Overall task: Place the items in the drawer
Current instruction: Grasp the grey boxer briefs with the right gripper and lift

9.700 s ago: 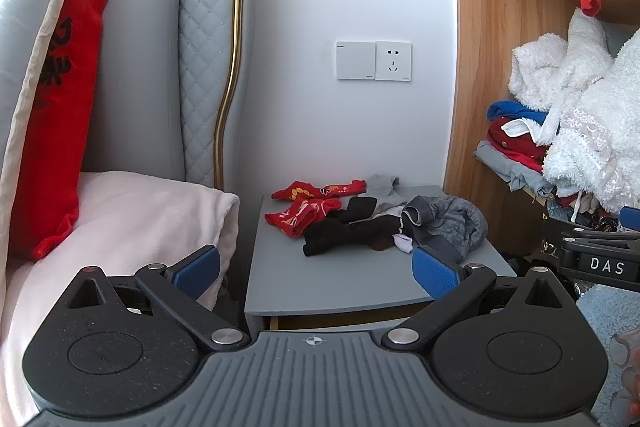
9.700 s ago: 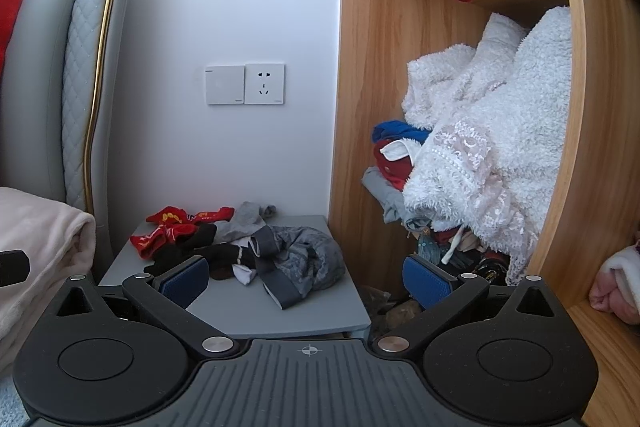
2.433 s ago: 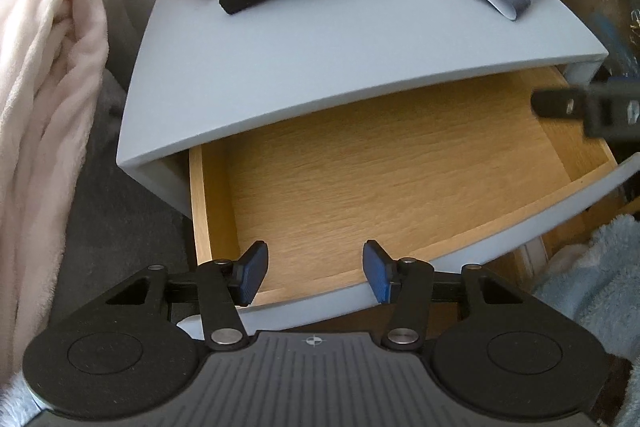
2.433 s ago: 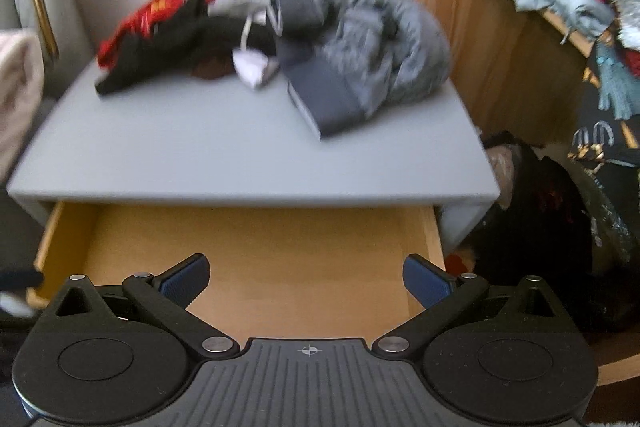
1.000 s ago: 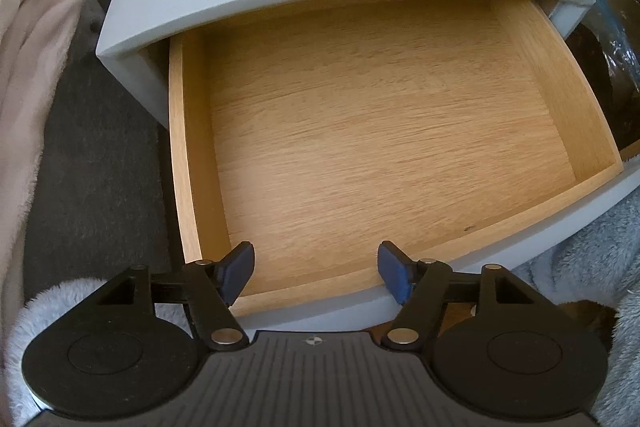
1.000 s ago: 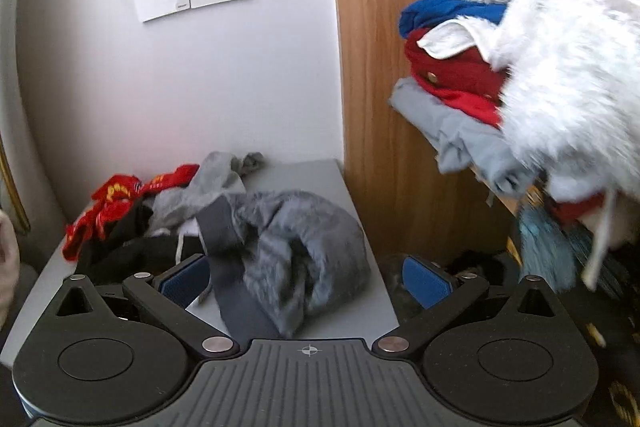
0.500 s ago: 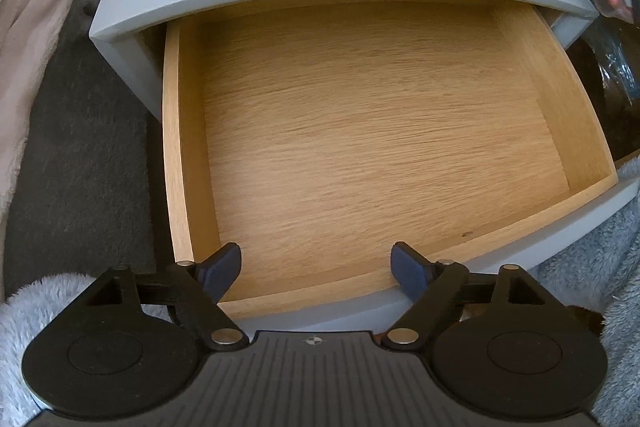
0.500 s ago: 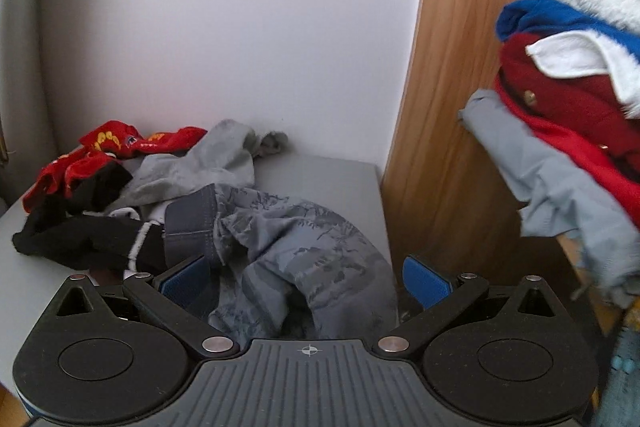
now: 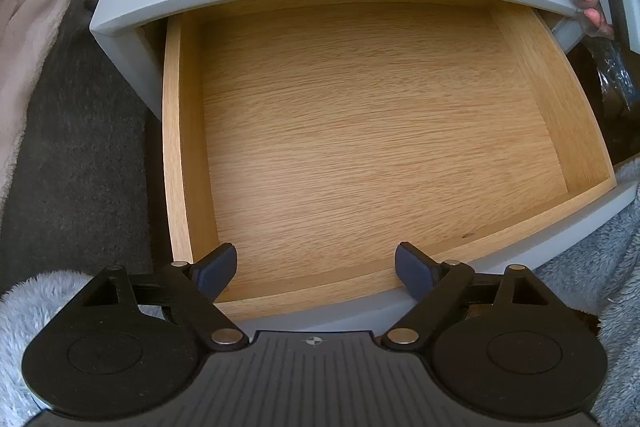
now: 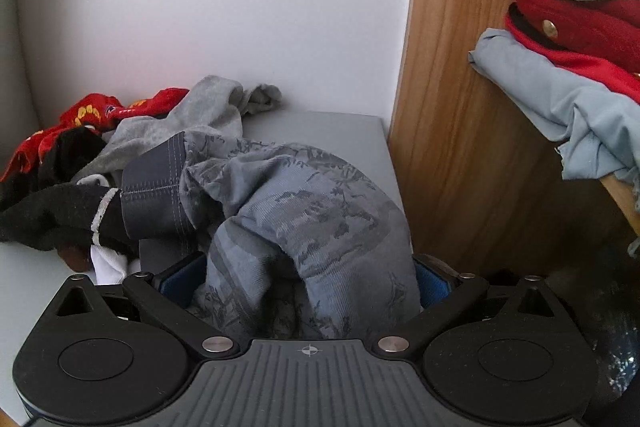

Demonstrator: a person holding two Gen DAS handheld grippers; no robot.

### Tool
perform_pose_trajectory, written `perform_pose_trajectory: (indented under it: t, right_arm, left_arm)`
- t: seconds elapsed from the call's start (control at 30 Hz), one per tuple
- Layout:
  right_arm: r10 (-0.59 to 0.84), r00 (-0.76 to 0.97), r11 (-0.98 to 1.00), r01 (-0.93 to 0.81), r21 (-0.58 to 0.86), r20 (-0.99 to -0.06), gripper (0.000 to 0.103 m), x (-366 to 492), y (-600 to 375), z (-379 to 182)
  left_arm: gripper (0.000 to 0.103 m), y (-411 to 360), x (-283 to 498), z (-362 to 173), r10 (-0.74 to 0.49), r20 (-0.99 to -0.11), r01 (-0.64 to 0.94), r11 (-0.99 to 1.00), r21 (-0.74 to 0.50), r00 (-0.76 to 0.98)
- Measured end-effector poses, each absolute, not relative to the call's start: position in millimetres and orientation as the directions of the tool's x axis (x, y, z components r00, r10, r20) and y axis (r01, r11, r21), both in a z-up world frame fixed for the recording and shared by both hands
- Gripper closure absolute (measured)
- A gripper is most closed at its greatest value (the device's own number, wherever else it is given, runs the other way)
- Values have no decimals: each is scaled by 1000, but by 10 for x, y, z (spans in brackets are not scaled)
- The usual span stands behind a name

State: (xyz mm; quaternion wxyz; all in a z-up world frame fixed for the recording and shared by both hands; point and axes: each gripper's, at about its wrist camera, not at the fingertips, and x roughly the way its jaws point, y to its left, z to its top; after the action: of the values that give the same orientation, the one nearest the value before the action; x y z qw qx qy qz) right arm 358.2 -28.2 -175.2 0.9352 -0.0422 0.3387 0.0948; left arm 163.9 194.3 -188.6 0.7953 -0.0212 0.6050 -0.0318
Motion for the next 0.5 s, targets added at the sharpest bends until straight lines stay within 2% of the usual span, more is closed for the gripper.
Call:
perform_pose_trajectory:
  t: [0.17, 0.27, 0.37, 0.43, 0.5]
  right_arm:
    - [144, 727, 982, -188, 7, -671, 4, 3614, -292, -1792]
    - [153, 724, 980, -198, 10, -672, 15, 3607, -262, -1766]
    - [162, 737, 975, -224, -10, -656, 27, 3569, -246, -1736]
    - [171, 743, 974, -226, -1, -647, 47, 3546, -260, -1701]
    - [170, 758, 975, -224, -6, -630, 58, 3509, -275, -1634]
  left_arm:
    - [12, 1969, 1641, -1901, -80, -962, 16, 997, -78, 263]
    - [10, 1979, 1644, -1907, -89, -962, 9, 996, -90, 259]
    - [10, 1961, 1639, -1900, -86, -962, 9, 996, -86, 260]
    - [10, 1962, 1636, -1900, -87, -961, 8, 996, -88, 261]
    - [10, 1967, 1636, -1908, -92, -961, 5, 996, -93, 261]
